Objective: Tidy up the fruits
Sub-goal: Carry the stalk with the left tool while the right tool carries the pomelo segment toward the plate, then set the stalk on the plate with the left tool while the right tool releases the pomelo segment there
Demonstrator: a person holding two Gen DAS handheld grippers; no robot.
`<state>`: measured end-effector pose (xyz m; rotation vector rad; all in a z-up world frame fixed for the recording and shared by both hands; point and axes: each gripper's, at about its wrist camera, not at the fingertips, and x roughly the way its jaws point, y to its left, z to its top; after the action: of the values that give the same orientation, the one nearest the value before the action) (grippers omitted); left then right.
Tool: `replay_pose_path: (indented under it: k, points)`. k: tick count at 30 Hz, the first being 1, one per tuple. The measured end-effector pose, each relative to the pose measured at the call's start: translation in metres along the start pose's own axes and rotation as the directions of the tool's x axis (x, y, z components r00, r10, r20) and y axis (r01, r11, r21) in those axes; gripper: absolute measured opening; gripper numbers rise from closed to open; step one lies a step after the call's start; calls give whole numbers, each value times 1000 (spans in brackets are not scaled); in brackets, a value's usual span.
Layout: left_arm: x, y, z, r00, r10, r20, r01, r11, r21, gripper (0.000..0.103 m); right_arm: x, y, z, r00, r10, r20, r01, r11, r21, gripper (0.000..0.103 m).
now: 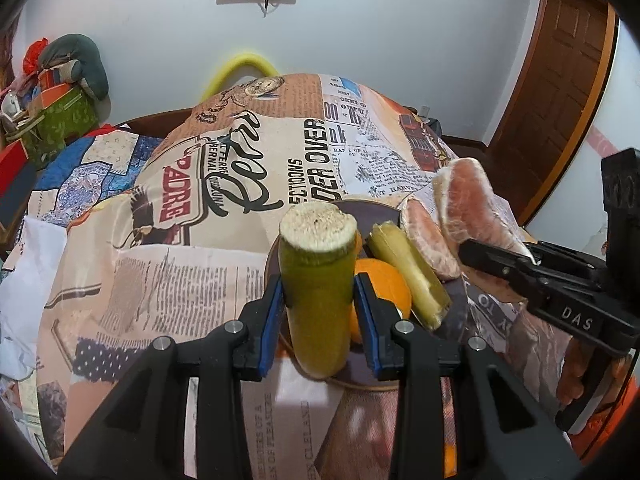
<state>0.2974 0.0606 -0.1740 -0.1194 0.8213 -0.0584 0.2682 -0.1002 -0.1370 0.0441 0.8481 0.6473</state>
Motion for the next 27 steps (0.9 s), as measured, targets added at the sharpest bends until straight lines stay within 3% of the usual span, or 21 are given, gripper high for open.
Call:
replay_pose_path:
  k: [14,20,27]
  points:
    - [25,10,10,1000,-1,-5,1,1000,-21,36,40,3,7,996,12,-91,-14,1000,-23,21]
    - [32,6,11,997,70,-9,-70,997,25,35,36,7,11,997,24,-70,-27,999,-38,22]
    - [32,0,8,998,63,-16,-62,997,48,35,28,12,11,998,17,-59,-20,998,-66,22]
